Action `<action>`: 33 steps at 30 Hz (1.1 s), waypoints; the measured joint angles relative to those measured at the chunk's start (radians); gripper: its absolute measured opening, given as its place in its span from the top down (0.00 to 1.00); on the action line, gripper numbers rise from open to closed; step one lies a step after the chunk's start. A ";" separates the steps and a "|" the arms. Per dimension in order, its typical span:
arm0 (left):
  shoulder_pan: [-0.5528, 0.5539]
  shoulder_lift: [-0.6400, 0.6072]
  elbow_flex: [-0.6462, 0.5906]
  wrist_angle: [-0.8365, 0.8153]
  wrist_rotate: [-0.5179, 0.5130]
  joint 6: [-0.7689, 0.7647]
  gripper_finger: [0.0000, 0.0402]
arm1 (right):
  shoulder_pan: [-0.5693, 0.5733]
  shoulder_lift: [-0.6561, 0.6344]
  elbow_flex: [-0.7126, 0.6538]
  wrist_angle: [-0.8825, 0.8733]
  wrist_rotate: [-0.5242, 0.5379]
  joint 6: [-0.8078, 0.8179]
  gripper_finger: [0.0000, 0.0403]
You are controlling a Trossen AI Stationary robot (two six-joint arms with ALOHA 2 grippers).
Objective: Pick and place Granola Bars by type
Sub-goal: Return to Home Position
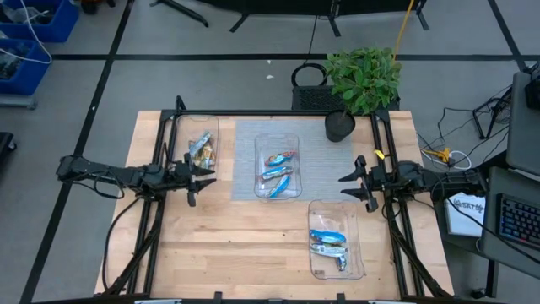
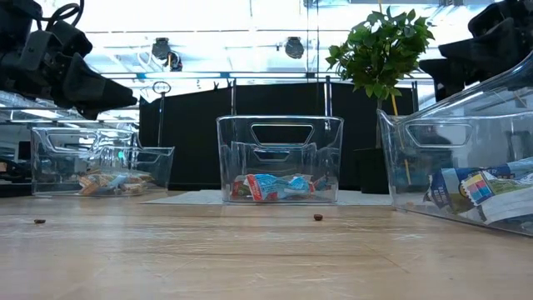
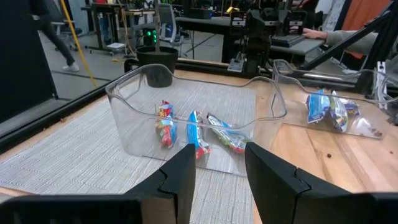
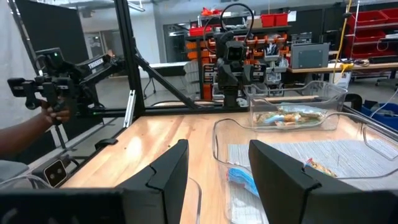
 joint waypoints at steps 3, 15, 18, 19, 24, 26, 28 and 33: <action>0.000 0.000 0.000 -0.001 0.000 0.000 0.64 | 0.000 0.000 0.000 -0.005 0.000 -0.003 0.60; 0.000 0.002 0.000 -0.003 0.000 -0.001 0.64 | 0.000 0.000 0.000 0.031 0.001 -0.043 0.60; 0.000 0.002 0.000 -0.003 0.000 -0.001 0.64 | 0.000 0.000 0.000 0.089 0.000 -0.030 0.60; 0.000 0.002 0.000 -0.003 0.000 -0.002 0.64 | 0.000 0.000 0.000 0.119 0.001 -0.020 0.60; 0.000 0.002 0.000 -0.003 0.000 -0.001 0.64 | 0.000 0.000 0.000 0.235 0.000 0.038 0.60; 0.000 0.002 0.000 -0.003 0.000 0.017 0.64 | 0.000 0.000 0.000 0.248 -0.003 0.055 0.60; 0.000 0.002 0.000 -0.003 0.000 0.033 0.64 | 0.000 0.001 0.000 0.212 -0.009 0.119 0.60; 0.000 0.002 0.000 -0.003 0.000 0.040 0.64 | 0.000 0.011 0.000 0.088 0.002 0.149 0.60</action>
